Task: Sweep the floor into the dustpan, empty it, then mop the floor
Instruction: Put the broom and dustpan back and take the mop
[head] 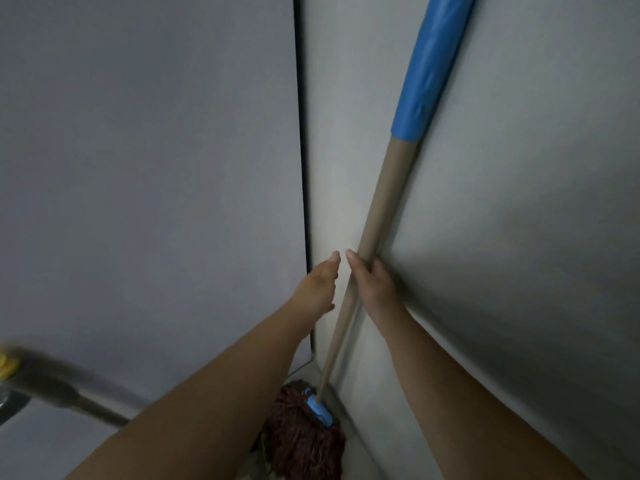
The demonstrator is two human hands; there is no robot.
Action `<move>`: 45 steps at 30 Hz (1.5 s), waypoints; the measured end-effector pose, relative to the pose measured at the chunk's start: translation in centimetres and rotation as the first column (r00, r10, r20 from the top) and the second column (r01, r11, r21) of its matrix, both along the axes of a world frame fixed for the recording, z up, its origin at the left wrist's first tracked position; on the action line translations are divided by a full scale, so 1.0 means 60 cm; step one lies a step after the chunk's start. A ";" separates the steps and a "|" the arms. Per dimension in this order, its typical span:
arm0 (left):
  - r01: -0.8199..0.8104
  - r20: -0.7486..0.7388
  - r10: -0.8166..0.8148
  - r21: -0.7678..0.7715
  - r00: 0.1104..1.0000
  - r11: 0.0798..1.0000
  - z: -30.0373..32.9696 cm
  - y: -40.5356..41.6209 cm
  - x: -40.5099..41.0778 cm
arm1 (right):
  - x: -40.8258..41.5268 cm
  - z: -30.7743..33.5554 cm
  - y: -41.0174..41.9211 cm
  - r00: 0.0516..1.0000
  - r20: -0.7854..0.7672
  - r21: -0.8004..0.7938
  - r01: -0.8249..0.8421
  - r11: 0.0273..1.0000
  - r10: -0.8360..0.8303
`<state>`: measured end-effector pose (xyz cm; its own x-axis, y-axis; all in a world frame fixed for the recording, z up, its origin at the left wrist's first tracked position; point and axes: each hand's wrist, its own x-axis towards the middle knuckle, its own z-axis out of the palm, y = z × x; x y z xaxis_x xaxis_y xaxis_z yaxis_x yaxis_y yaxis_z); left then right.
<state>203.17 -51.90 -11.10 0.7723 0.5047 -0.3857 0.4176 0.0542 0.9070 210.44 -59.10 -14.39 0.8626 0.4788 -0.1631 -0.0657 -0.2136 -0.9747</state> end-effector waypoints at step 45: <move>0.588 0.258 -0.528 -0.343 0.809 0.732 0.030 -0.378 -0.352 | -0.449 0.051 -0.444 0.945 0.248 -0.201 0.264 0.943 -0.212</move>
